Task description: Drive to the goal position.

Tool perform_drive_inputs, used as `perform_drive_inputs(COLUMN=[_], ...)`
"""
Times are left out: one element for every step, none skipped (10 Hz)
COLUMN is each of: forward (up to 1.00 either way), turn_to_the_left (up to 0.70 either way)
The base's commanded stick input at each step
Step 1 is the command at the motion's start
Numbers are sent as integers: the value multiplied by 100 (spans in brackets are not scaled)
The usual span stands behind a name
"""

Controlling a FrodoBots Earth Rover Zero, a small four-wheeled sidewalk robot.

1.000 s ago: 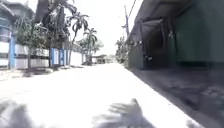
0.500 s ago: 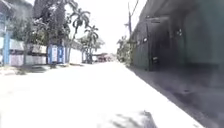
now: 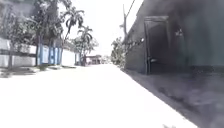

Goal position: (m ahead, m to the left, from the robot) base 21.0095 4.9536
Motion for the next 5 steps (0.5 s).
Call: perform_drive_inputs(forward=[100, 100, 100, 100, 100], turn_to_the_left=[0, 0, -1, -13, -40])
